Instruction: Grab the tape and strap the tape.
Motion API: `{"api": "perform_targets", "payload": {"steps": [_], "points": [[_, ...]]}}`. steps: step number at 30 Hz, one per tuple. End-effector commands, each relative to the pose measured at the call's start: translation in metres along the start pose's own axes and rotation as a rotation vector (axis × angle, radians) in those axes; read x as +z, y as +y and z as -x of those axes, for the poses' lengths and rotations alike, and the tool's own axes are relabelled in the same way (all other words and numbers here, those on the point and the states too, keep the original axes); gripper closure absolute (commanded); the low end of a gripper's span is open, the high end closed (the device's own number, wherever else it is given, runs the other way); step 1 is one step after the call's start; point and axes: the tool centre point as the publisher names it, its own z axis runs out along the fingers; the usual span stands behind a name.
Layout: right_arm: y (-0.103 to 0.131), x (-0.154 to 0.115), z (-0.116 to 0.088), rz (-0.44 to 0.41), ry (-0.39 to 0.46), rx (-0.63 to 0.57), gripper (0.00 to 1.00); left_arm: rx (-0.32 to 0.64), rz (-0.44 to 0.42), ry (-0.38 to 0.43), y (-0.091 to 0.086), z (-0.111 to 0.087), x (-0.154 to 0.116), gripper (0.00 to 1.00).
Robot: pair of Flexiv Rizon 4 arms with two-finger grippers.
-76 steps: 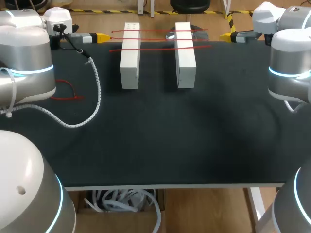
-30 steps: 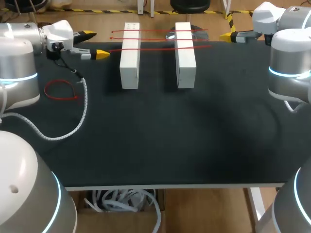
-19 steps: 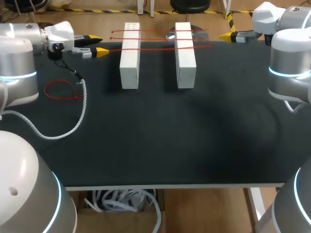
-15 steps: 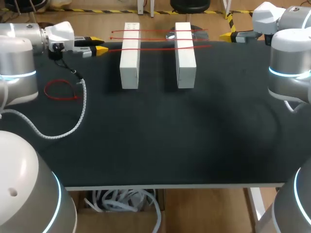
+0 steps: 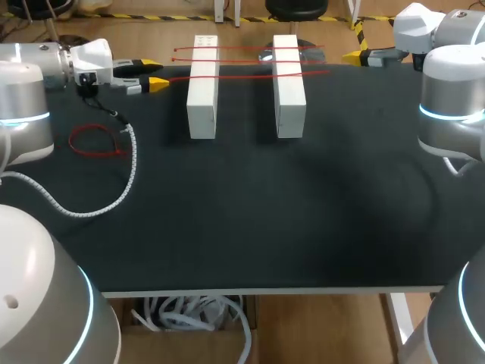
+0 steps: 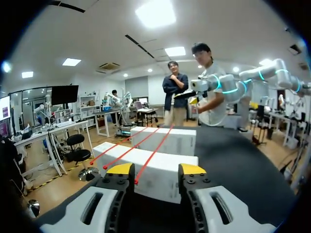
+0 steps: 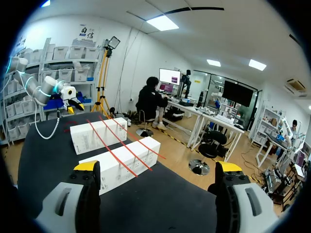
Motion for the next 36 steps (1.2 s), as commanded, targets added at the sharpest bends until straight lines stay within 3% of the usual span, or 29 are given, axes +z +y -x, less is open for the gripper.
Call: {"api": "perform_targets", "payload": {"steps": [1, 2, 7, 15, 17, 19, 21, 27, 36], "points": [[0.000, 0.000, 0.000, 0.000, 0.000, 0.000, 0.00, 0.004, -0.012, 0.016, 0.007, 0.005, 0.006, 0.56], [0.000, 0.000, 0.000, 0.000, 0.000, 0.000, 0.00, 0.007, -0.008, 0.014, 0.009, 0.005, 0.007, 0.65], [0.000, 0.000, 0.000, 0.000, 0.000, 0.000, 0.00, 0.014, -0.002, 0.022, 0.016, 0.006, 0.011, 0.57], [0.000, 0.000, 0.000, 0.000, 0.000, 0.000, 0.00, 0.014, -0.010, 0.029, 0.021, 0.013, 0.020, 0.56], [0.000, 0.000, 0.000, 0.000, 0.000, 0.000, 0.00, 0.014, -0.011, 0.030, 0.023, 0.014, 0.022, 0.62], [0.000, 0.000, 0.000, 0.000, 0.000, 0.000, 0.00, 0.014, -0.011, 0.029, 0.023, 0.016, 0.023, 0.61], [0.000, 0.000, 0.000, 0.000, 0.000, 0.000, 0.00, 0.014, -0.012, 0.027, 0.025, 0.019, 0.024, 0.69], [0.000, 0.000, 0.000, 0.000, 0.000, 0.000, 0.00, 0.013, -0.027, 0.028, 0.025, 0.027, 0.026, 0.59], [0.000, 0.000, 0.000, 0.000, 0.000, 0.000, 0.00, 0.008, -0.022, 0.029, 0.031, 0.033, 0.028, 0.59]]}}
